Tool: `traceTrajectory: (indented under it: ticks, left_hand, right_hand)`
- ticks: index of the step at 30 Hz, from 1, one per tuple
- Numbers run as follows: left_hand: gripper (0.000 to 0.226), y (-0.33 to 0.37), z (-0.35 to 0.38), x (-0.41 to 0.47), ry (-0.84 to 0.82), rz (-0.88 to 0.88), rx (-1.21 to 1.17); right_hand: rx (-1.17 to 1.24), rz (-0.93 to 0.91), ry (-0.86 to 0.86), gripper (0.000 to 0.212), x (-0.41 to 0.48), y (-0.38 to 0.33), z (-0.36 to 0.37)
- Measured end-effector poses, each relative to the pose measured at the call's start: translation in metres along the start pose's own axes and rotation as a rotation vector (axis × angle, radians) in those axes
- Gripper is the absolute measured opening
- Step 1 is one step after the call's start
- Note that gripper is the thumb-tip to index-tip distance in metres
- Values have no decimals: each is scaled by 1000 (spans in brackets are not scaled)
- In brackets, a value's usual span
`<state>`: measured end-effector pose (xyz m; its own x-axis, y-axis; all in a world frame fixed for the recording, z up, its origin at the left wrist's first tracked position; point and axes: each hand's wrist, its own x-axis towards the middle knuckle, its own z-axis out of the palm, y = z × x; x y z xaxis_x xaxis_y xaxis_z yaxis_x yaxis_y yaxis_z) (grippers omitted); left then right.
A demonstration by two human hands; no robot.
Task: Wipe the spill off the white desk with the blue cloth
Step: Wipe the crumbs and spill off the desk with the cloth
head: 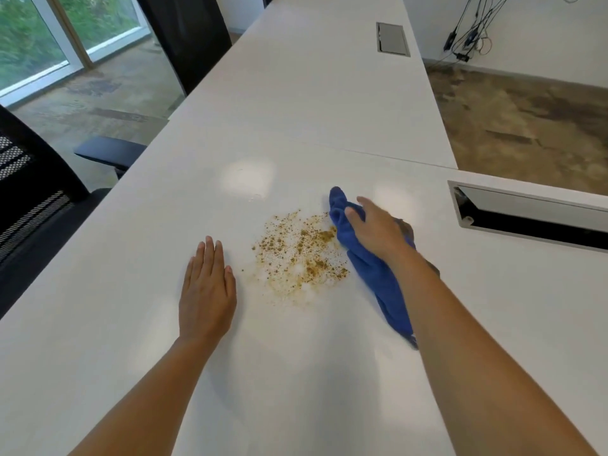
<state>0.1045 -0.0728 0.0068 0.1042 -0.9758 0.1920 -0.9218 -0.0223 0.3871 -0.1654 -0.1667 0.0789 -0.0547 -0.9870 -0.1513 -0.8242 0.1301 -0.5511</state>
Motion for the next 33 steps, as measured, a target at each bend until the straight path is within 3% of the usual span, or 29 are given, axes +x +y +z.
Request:
traceTrajectory:
  ticks: [3,8,10,12,14,16,22,25,28,33]
  left_hand:
    - [59,-7,3,0,-24,-16,9]
    - [58,-5,5,1,-53,-13,16]
    - [58,-6,5,2,-55,-17,21]
    - [58,-7,5,1,-59,-17,29]
    - [58,-7,6,2,-62,-9,33]
    - [58,-6,6,2,-68,-5,28]
    - [58,-6,4,1,-73,-5,18]
    - [58,-7,3,1,-71,-6,18]
    - [57,-5,3,1,-57,-7,8]
    - [59,-6,4,1,-56,6,16]
  right_hand:
    - [-327,-66,-53,63,3,19,36]
    - [-418,-342,25,61,11,46,39]
    - [-389,-252,148,51,24,55,35]
    - [-347,-23,304,49,35,56,34]
    - [-327,132,352,50,47,44,39]
    - [-329,125,323,51,57,22,52]
    - [-215,-371,46,50,63,-51,93]
    - [-145,-461,-85,48,64,-45,85]
    - [-137,-385,29,47,64,-17,67]
    - [-165,-7,326,46,39,42,34]
